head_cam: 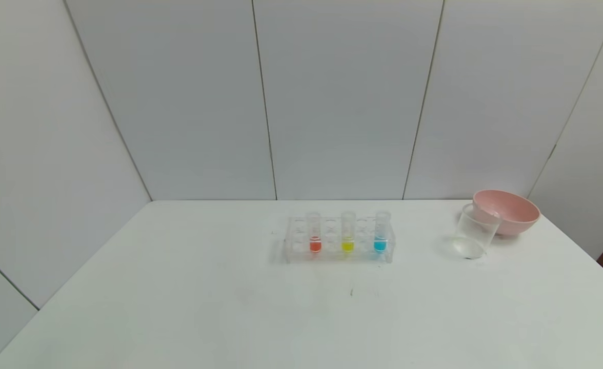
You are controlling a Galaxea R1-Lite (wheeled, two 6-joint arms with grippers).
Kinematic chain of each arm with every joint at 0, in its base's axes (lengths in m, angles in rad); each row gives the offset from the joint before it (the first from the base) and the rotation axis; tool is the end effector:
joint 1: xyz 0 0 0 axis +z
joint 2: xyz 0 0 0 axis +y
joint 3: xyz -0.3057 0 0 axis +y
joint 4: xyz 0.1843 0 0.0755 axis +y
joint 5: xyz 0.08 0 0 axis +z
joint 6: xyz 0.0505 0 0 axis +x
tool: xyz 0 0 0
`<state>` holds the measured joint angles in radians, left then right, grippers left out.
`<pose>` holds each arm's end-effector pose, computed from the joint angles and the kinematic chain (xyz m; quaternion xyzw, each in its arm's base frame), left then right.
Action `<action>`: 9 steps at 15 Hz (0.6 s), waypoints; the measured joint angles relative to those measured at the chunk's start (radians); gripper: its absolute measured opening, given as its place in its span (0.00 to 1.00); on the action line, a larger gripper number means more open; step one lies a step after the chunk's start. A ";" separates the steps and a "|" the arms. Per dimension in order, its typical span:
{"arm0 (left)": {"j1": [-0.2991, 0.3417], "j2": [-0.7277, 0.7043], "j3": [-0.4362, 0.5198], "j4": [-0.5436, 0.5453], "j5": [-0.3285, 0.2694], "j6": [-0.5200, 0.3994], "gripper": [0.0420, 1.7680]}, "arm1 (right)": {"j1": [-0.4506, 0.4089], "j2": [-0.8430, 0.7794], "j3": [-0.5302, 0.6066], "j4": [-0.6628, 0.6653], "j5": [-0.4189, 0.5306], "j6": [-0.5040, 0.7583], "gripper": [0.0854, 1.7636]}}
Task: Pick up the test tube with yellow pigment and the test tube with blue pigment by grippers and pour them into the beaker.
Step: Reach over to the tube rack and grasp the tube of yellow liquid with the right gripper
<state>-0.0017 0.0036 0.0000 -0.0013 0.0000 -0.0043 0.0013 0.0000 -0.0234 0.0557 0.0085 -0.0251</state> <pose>0.0094 0.0000 0.0756 -0.0021 0.0012 -0.0008 1.0000 0.0072 0.0004 0.0756 -0.0125 0.0161 0.0051 0.9998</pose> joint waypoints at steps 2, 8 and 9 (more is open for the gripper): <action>0.000 0.000 0.000 0.000 0.000 0.000 1.00 | 0.000 0.000 0.000 -0.001 -0.003 0.002 0.97; 0.000 0.000 0.000 0.000 0.000 0.000 1.00 | 0.000 0.000 0.000 -0.001 -0.005 0.004 0.97; 0.000 0.000 0.000 0.000 0.000 0.000 1.00 | 0.000 0.000 0.000 -0.001 -0.004 0.006 0.97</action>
<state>-0.0017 0.0036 0.0000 -0.0013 0.0000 -0.0038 0.0013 0.0000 -0.0230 0.0549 0.0043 -0.0196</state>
